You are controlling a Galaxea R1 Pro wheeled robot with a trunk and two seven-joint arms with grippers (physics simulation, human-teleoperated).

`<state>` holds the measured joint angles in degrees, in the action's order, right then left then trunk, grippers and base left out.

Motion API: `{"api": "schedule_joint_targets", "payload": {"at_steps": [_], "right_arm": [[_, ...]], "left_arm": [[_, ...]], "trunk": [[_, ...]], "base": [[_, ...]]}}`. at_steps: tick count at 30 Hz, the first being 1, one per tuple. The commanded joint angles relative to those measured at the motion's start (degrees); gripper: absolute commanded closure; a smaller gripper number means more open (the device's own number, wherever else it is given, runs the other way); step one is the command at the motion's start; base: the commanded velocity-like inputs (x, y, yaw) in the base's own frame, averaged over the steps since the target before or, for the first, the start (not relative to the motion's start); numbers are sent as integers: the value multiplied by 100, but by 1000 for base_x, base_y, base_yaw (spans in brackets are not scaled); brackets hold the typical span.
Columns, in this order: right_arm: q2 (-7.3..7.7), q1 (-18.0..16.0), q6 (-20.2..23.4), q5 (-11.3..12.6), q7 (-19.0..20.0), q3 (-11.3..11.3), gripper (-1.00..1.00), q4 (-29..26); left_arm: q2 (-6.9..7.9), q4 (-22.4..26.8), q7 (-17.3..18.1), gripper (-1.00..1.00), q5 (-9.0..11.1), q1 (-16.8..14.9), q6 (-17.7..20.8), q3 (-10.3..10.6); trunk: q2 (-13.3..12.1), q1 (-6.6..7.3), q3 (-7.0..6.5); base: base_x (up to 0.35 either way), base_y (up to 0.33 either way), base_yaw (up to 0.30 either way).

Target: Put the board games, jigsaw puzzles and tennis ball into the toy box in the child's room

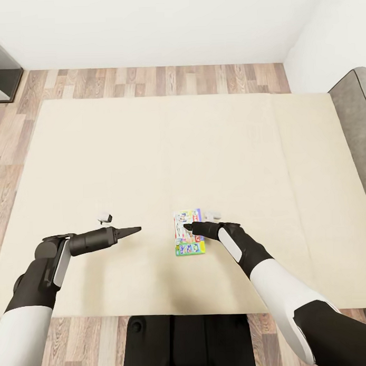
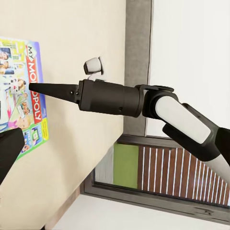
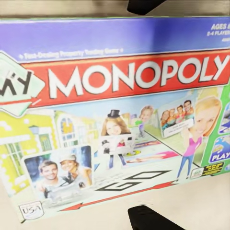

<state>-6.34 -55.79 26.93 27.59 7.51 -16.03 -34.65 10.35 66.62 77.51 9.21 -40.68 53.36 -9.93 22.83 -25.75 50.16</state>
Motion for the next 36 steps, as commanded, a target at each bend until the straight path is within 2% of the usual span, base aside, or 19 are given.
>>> {"api": "schedule_joint_targets", "payload": {"at_steps": [1, 14, 36], "right_arm": [[1, -2, 22, 4, 4, -4, -100, -3], [1, -2, 17, 3, 11, -2, -100, -3], [1, -2, 20, 4, 13, 14, -100, -3]], "left_arm": [[2, 0, 10, -100, 14, -1, 54, 0], [2, 0, 7, -100, 15, -1, 52, 0], [0, 0, 6, -100, 15, -1, 59, 0]], "trunk": [[9, -3, 6], [9, -3, 6], [9, -3, 6]], "base": [[0, 93, 2], [0, 49, 0], [0, 161, 0]]}}
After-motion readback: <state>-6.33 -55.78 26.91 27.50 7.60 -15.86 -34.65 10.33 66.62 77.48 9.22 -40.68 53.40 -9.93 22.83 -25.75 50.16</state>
